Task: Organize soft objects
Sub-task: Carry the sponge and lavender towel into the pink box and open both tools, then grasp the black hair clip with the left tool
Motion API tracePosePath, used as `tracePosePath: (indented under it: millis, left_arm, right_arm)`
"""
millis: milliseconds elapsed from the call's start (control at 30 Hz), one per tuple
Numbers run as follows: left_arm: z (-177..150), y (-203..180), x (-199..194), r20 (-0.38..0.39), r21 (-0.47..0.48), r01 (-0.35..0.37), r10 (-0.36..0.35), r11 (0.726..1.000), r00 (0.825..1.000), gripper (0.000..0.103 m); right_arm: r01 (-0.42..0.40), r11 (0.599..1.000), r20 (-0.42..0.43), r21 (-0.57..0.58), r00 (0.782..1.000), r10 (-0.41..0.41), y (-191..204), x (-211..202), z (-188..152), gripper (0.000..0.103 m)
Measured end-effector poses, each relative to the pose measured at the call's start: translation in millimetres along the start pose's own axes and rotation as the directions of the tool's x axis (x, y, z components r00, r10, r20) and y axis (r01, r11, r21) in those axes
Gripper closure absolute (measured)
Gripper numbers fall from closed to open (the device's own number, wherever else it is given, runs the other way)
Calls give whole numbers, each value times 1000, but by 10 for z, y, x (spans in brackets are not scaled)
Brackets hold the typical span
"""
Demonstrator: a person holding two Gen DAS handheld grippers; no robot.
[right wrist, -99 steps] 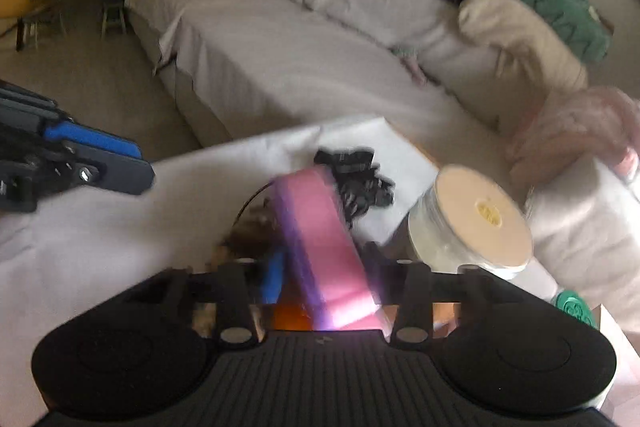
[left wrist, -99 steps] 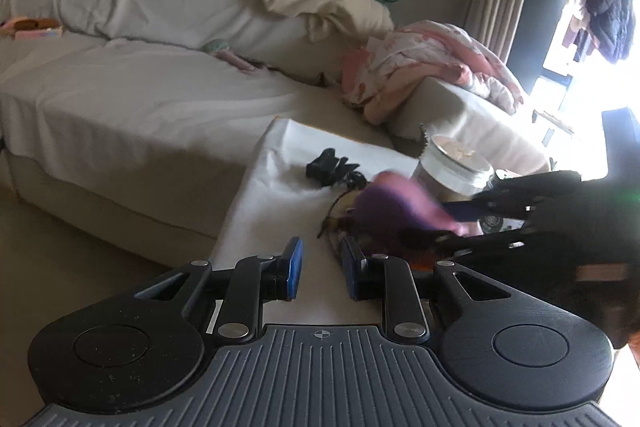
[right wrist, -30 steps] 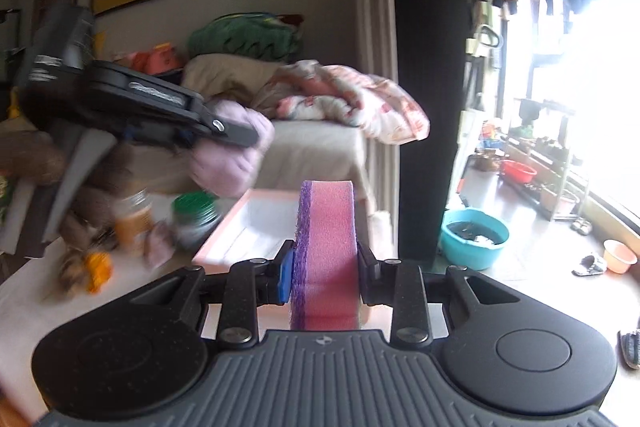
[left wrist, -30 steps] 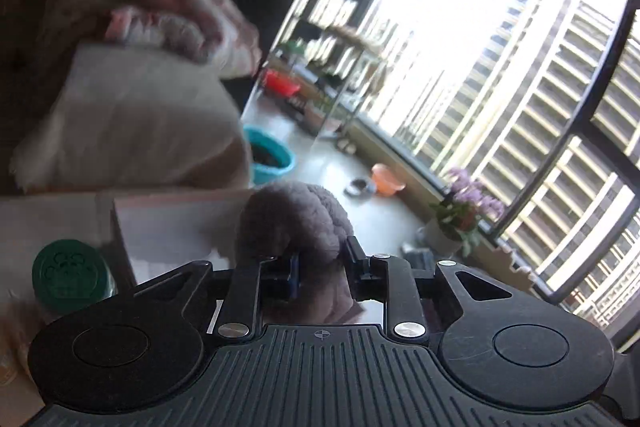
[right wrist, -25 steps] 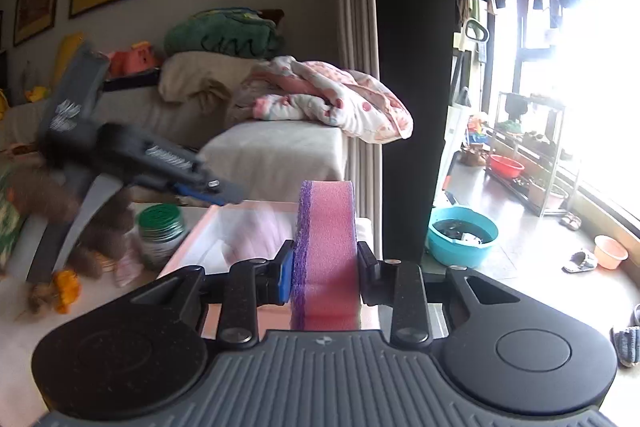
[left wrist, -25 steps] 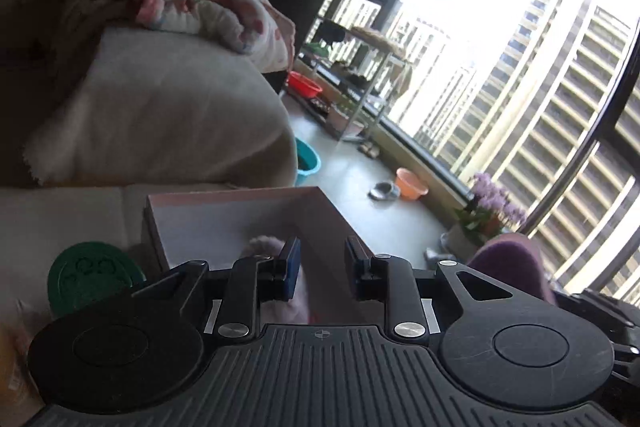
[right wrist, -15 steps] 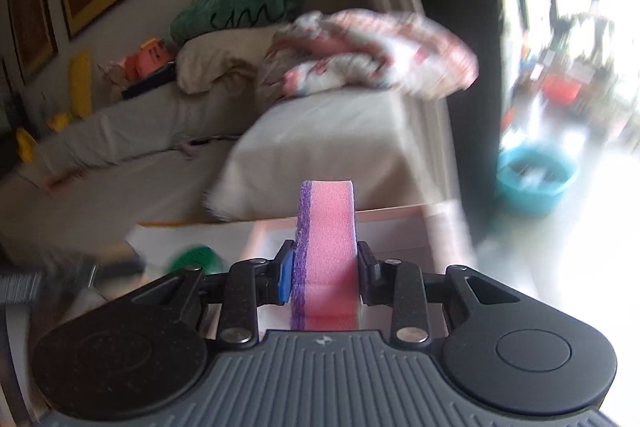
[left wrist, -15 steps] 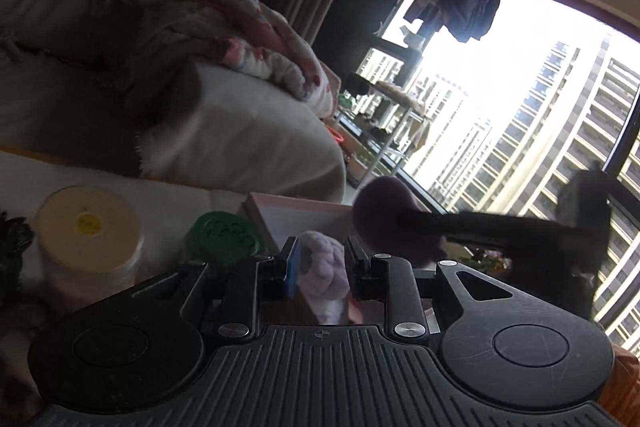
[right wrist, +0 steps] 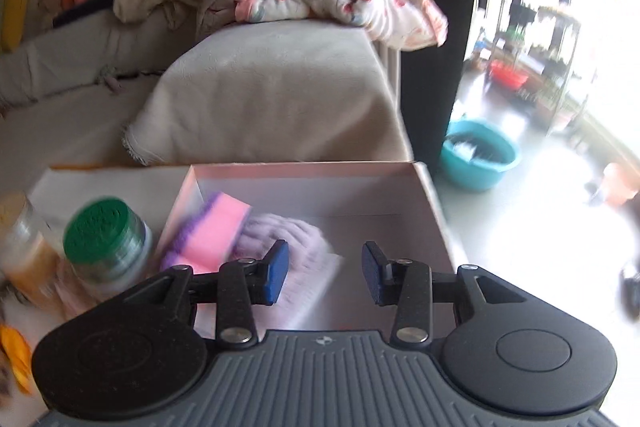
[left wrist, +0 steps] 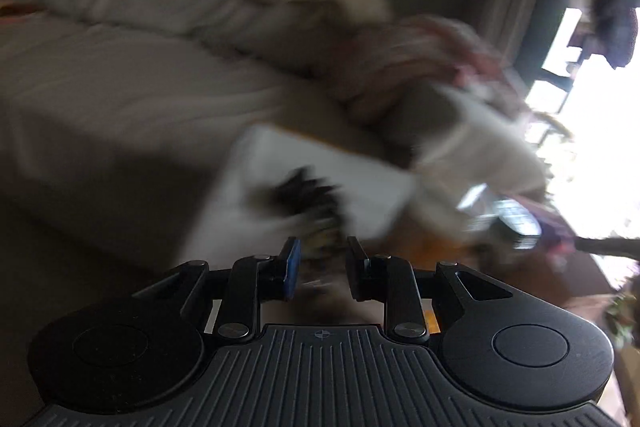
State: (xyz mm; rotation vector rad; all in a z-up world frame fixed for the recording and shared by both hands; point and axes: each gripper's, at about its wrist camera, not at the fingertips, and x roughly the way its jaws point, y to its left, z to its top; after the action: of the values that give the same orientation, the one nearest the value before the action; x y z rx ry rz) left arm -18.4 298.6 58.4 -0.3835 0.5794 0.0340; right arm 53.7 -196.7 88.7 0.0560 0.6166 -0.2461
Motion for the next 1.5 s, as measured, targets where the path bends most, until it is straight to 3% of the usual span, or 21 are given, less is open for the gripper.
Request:
tracePosePath:
  millis: [67,133,267,433,500,633,767,867,967,1133,1433,1500]
  left_arm:
    - [-40,33,38,-14,-24,-10,9,1000,1000,76]
    - [-88,1,36,-25,-8,25,-25,1000,999,76]
    - [-170,-167,14,-32,76,109,-107,991,994,76]
    - [-111,-314,126,7,174,6,-7,985,1000,76]
    - [-58,-355,220,4,215,20,-21,976,1000,76]
    - [56,-432,386,16,277,51,-58,959,998,76]
    - [267,-435,597,-8,214,52,-52,975,999,76]
    - [582,-360,818,-26,161,-5,9,987,1000,76]
    - [752,-348,1068,-76,211,-43,61,977,995,76]
    - [662,-405,1327,-141,367,-74,134,927,981,76]
    - [569,-323,1336,-126,395,-19,75,919,989,73]
    - [545,-340,1307,-128,427,-3,63,904,990,72]
  right_arm:
    - [-37,999,32,-21,999,38,31,-202,-94,57]
    - [-76,996,76,-56,994,80,127,-411,-232,46]
    - [-148,978,128,-145,978,167,427,-728,-565,40]
    - [-267,946,75,-185,956,285,745,-804,-975,40]
    - [-285,934,60,-214,951,303,882,-784,-1138,40]
    - [-308,924,32,-229,946,323,1040,-677,-1342,40]
    - [-292,923,23,-250,951,307,1099,-608,-1459,40]
    - [-305,921,28,-242,947,320,1079,-612,-1474,40]
    - [-313,925,8,-214,947,322,1044,-562,-1453,40]
    - [-325,932,-2,-161,944,329,971,-517,-1435,40]
    - [-329,926,-9,-186,943,333,1014,-525,-1449,40]
    - [-328,926,-13,-185,943,332,1017,-518,-1447,40]
